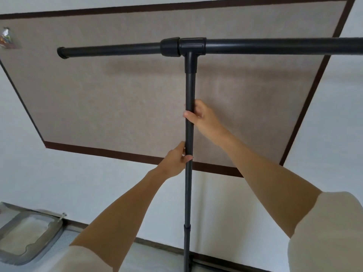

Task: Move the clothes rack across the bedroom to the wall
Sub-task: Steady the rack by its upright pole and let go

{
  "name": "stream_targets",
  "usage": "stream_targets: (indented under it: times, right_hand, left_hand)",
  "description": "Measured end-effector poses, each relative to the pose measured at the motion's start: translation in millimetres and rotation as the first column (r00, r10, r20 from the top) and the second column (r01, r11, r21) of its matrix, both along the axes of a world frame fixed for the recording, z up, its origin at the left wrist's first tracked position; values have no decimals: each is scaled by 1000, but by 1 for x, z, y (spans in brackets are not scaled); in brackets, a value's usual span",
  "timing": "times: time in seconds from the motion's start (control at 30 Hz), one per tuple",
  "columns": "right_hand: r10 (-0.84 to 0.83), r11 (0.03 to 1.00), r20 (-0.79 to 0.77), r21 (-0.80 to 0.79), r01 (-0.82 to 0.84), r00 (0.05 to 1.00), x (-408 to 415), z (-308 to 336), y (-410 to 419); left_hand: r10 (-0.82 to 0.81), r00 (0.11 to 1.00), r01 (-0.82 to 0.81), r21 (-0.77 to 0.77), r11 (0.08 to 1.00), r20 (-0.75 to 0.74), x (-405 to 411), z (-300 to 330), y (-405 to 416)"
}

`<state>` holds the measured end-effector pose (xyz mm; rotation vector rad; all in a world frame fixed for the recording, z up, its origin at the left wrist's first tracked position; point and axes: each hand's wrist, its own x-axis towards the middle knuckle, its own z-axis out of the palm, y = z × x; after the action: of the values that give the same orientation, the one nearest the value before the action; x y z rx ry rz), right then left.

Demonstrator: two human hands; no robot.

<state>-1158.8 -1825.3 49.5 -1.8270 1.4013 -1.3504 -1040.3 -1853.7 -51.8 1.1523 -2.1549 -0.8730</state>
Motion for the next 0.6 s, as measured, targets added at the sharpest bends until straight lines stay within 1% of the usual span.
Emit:
stream_targets:
  times: [0.1,0.27,0.4,0.6]
  right_hand:
    - [-52,999,15,-5,52,999,0,4,-4]
    - [-143,990,5,-15,143,990,-1,13,-11]
    - [-191,978,-51,71,194,980,5,9,-16]
    - [-214,973,-59,71,218,975,19,7,-7]
  left_hand:
    - [-53,999,53,-34,998,-1,-4,3,-11]
    - [-70,997,71,-103,992,10,-9,6,-25]
    - [-84,996,86,-97,992,25,-5,3,-34]
    - [-135,987,143,-98,985,83,9,6,-32]
